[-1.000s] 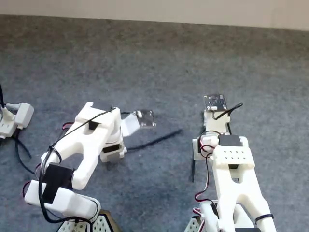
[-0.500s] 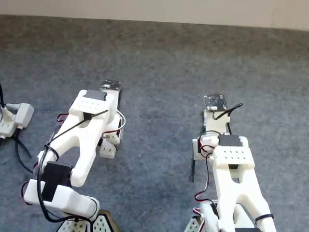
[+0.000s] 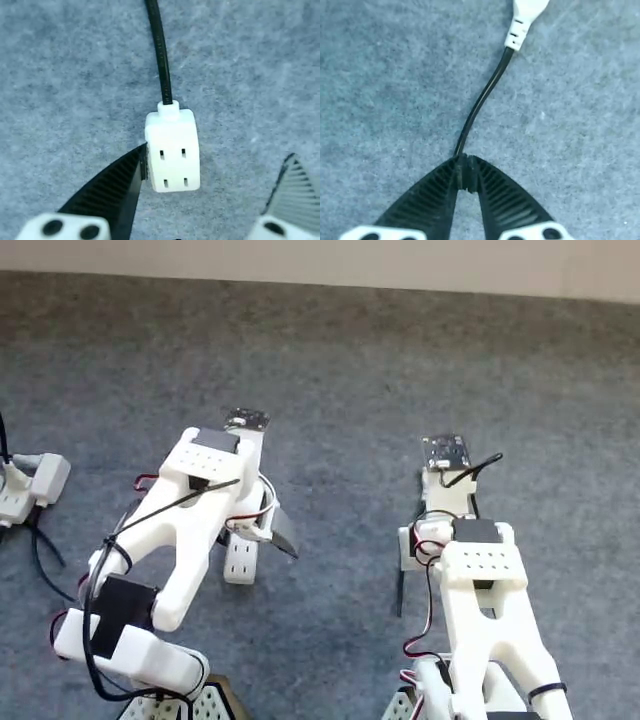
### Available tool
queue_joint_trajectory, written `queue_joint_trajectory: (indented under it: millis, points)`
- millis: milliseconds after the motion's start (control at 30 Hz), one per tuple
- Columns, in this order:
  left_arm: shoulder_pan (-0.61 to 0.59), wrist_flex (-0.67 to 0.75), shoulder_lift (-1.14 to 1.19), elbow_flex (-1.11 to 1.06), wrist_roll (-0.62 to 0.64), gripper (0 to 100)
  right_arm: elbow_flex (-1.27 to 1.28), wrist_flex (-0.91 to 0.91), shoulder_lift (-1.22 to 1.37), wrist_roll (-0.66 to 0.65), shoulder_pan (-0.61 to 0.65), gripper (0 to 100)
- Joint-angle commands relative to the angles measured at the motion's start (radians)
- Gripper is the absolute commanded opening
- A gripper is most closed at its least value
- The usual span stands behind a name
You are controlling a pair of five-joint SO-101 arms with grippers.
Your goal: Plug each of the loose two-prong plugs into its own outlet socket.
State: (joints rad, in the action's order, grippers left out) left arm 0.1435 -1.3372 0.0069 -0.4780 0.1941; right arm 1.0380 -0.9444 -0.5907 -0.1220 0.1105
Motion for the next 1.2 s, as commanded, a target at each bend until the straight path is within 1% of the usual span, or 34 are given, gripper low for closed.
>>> queue_joint_trajectory:
  millis: [0, 100, 133, 233, 333, 467, 533, 633, 700, 800, 900, 1000, 1100, 1167]
  points:
    - [-0.054, -0.003, -0.008, 0.07, -0.035, 41, -0.002, 0.007, -0.002, -0.014, 0.008, 0.9]
    - [-0.17, 0.006, -0.008, 0.148, -0.14, 38, -0.005, 0.007, -0.002, -0.052, 0.007, 0.9]
    - [-0.211, 0.012, -0.008, 0.179, -0.143, 36, -0.007, 0.007, -0.001, -0.064, 0.007, 0.9]
    - [-0.318, 0.038, -0.007, 0.237, -0.058, 33, -0.018, 0.005, 0.01, -0.066, 0.002, 0.9]
    - [-0.361, 0.146, -0.001, 0.177, 0.038, 31, -0.096, -0.041, 0.021, -0.069, 0.002, 1.0]
    - [-0.426, 0.311, 0.031, 0.084, 0.049, 31, -0.317, -0.147, 0.131, -0.063, 0.002, 1.0]
    - [-0.486, 0.356, 0.045, 0.076, 0.051, 31, -0.452, -0.179, 0.228, -0.049, 0.002, 1.0]
    - [-0.553, 0.39, 0.058, 0.076, 0.101, 31, -0.657, -0.193, 0.395, 0.002, 0.002, 3.0]
    - [-0.561, 0.394, 0.059, 0.073, 0.109, 31, -0.773, -0.193, 0.51, 0.031, 0.004, 8.0]
    - [-0.556, 0.394, 0.059, 0.07, 0.107, 31, -0.848, -0.183, 0.665, 0.129, -0.005, 14.9]
    - [-0.556, 0.396, 0.059, 0.071, 0.107, 31, -0.875, -0.17, 0.756, 0.173, 0.002, 15.1]
    - [-0.556, 0.396, 0.059, 0.071, 0.107, 31, -0.849, -0.131, 0.797, 0.176, 0.025, 15.1]
    - [-0.556, 0.396, 0.059, 0.073, 0.107, 31, -0.803, -0.041, 0.851, 0.178, 0.038, 15.1]
    - [-0.556, 0.396, 0.059, 0.071, 0.107, 31, -0.794, -0.012, 0.889, 0.178, 0.038, 15.1]
